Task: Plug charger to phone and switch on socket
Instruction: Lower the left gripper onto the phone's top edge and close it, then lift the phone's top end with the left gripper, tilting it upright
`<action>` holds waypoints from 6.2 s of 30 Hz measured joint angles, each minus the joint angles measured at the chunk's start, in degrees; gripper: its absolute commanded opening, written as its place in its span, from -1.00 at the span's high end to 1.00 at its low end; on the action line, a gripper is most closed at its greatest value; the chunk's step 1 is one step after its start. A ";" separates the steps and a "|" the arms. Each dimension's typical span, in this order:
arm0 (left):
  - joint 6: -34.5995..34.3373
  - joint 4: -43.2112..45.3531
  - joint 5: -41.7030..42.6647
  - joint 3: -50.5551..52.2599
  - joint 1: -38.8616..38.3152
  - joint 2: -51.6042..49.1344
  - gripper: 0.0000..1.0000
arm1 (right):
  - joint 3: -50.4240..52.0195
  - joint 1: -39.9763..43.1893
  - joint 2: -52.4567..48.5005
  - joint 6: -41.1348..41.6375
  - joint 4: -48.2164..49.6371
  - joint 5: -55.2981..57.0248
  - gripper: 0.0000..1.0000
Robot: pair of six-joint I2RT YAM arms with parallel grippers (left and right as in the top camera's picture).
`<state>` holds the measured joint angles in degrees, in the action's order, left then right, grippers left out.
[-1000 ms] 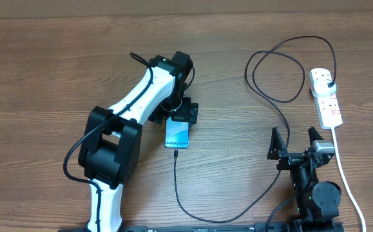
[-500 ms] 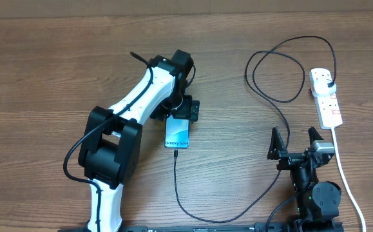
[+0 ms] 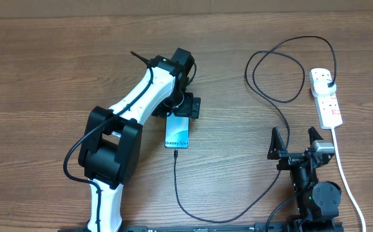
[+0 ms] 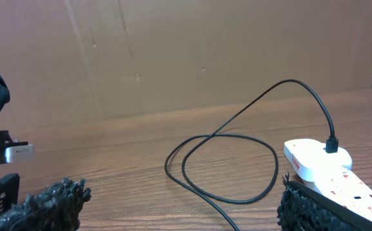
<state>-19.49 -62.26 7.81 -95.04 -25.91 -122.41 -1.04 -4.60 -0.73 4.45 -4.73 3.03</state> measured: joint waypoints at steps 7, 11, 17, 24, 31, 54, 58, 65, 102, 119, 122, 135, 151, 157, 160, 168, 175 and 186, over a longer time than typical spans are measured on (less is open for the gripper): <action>-0.37 -0.48 -1.05 0.00 -0.90 0.00 -0.84 | 0.00 0.02 0.00 0.00 0.00 0.02 -1.00; -1.73 -1.81 -3.69 0.09 -1.90 0.00 -0.86 | 0.00 0.02 0.00 0.02 0.02 0.02 -1.00; -2.89 -1.16 -5.40 1.44 -2.23 0.00 -0.95 | 0.00 0.02 0.00 0.02 0.02 0.02 -1.00; -4.15 4.96 -6.19 7.48 -2.23 0.00 -1.00 | 0.00 0.02 0.00 0.02 0.00 0.00 -1.00; -4.66 9.25 -7.26 10.45 -2.23 1.64 -0.99 | 0.00 0.02 0.00 0.04 0.00 0.00 -1.00; -5.03 13.99 -8.09 13.86 -2.12 3.74 -0.50 | 0.00 0.02 0.00 0.02 0.02 0.02 -1.00; -5.70 14.05 -8.07 13.86 -1.57 3.74 -0.53 | 0.00 0.02 0.00 0.00 0.02 0.02 -1.00; -6.97 13.25 -6.21 13.79 0.04 3.78 -0.82 | 0.00 0.02 0.00 0.00 0.00 0.00 -1.00; -7.15 12.00 -6.60 13.81 -0.24 3.78 -0.88 | 0.00 0.02 0.00 0.02 0.02 0.02 -1.00; -7.39 13.97 -6.91 14.08 -0.24 3.87 -0.88 | 0.00 0.02 0.00 0.02 0.00 0.02 -1.00; -7.34 14.64 -7.02 14.05 -0.24 3.87 -0.85 | 0.00 0.02 0.00 0.02 0.00 0.02 -1.00; -6.95 14.78 -7.48 14.08 -0.17 3.87 -0.61 | 0.00 0.02 0.00 0.02 0.02 0.00 -1.00; -3.45 12.87 -6.82 12.92 -0.20 3.45 -0.26 | 0.00 0.02 0.00 0.02 0.00 0.02 -1.00; -2.71 12.74 -6.75 12.85 -0.20 3.41 -0.27 | 0.00 1.07 0.00 0.02 -0.02 0.00 -1.00; -2.60 12.74 -6.73 12.85 -0.20 3.41 -0.33 | 0.00 1.51 0.00 0.00 -0.02 -0.02 -1.00; -2.60 12.70 -6.71 12.85 -0.20 3.41 -0.54 | 0.00 1.53 0.00 0.00 0.02 -0.02 -1.00; -2.23 12.17 -6.58 12.81 -0.20 3.26 -0.90 | 0.00 1.51 0.00 0.02 0.02 0.00 -1.00; -2.54 12.13 -6.88 13.09 -0.22 3.28 -0.47 | 0.00 1.51 0.00 0.00 -0.02 -0.02 -1.00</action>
<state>-22.02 -50.13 0.93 -81.95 -26.13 -119.13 -1.04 -3.09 -0.73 4.45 -4.75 3.01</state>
